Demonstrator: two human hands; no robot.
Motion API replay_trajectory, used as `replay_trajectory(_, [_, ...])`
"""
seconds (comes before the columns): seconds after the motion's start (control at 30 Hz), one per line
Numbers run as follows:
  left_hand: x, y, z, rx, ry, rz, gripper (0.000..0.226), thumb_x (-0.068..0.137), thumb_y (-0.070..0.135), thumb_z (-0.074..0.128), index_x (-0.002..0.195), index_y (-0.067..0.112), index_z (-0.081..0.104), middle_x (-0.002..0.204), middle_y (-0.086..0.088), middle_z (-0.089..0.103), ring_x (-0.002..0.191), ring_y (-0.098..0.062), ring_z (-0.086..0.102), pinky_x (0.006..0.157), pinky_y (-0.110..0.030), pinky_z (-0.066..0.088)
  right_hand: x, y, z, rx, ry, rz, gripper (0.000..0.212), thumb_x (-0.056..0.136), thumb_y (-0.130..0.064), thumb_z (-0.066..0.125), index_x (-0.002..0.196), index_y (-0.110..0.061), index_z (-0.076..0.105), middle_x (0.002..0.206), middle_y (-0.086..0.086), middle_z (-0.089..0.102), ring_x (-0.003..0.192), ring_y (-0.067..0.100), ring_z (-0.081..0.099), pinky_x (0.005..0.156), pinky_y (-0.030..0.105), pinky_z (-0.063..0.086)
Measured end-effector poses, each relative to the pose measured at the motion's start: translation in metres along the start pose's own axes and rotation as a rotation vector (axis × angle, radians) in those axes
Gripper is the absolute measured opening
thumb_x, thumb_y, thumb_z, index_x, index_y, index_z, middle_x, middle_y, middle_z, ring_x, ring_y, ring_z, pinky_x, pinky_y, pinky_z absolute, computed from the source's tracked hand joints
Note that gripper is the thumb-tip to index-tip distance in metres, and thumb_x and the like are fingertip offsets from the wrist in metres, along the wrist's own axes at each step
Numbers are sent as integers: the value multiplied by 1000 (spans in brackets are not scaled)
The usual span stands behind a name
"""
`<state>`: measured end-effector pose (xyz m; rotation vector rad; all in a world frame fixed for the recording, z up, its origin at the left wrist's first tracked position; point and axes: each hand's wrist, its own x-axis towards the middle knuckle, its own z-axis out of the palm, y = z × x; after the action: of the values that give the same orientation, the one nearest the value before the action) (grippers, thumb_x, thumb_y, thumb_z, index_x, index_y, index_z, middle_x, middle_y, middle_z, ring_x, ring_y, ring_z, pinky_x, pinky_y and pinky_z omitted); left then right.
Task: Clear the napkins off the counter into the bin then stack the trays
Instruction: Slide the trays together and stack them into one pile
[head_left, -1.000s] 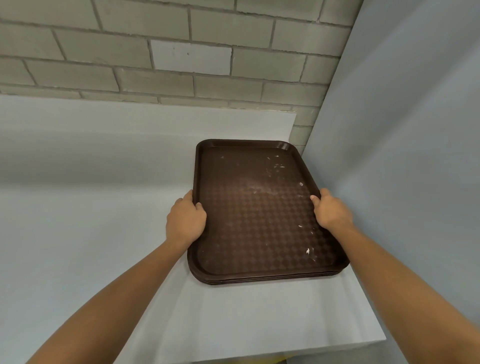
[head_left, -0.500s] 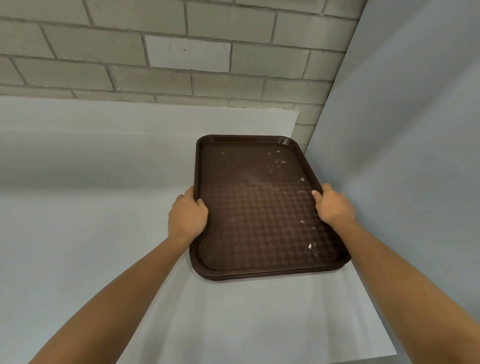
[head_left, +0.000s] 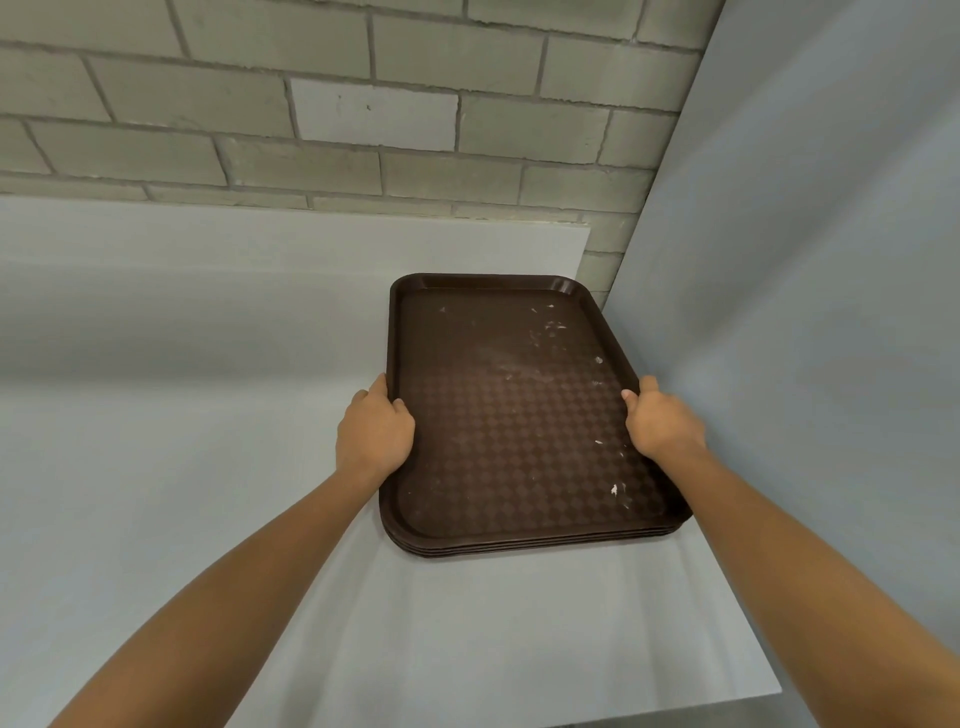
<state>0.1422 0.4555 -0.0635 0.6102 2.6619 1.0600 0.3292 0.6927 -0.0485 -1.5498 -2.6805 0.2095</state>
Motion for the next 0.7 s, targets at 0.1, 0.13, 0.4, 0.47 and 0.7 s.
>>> replay_trajectory(0.1, [-1,-1,-1,-8,0,5,44,99,24,34,143,19,34,136,-10,50,116,-31,54,99,-42,45,-2,1,0,0,4,-1,37,103,-34,23,119,-6,40,111,21,60,100,38,57,74,41,42])
replay_trajectory(0.13, [-1,-1,-1,-9,-1,3,45,99,25,34,143,20,34,136,-10,50,117,-31,54,100,-42,44,-2,1,0,-1,7,-1,37,103,-34,24,119,-6,41,112,21,60,101,38,57,74,40,42])
replay_trajectory(0.4, [-1,1,-8,-29,-59,-56,48,97,27,40,144,19,31,139,-8,48,118,-31,54,100,-43,46,-7,0,-3,18,41,-4,38,101,-34,29,122,-6,45,122,17,56,110,37,54,84,42,45])
replay_trajectory(0.47, [-1,3,-10,-48,-63,-65,48,96,27,42,143,17,33,138,-8,49,117,-30,54,100,-43,45,-9,1,-3,27,60,-17,36,101,-33,31,122,-6,45,122,17,56,110,37,55,83,43,45])
replay_trajectory(0.7, [-5,3,-13,-70,-48,-85,45,96,27,44,139,14,41,133,-10,55,114,-29,57,98,-39,44,-14,2,-3,45,64,-9,35,101,-30,33,124,-6,44,119,18,58,108,38,56,82,41,45])
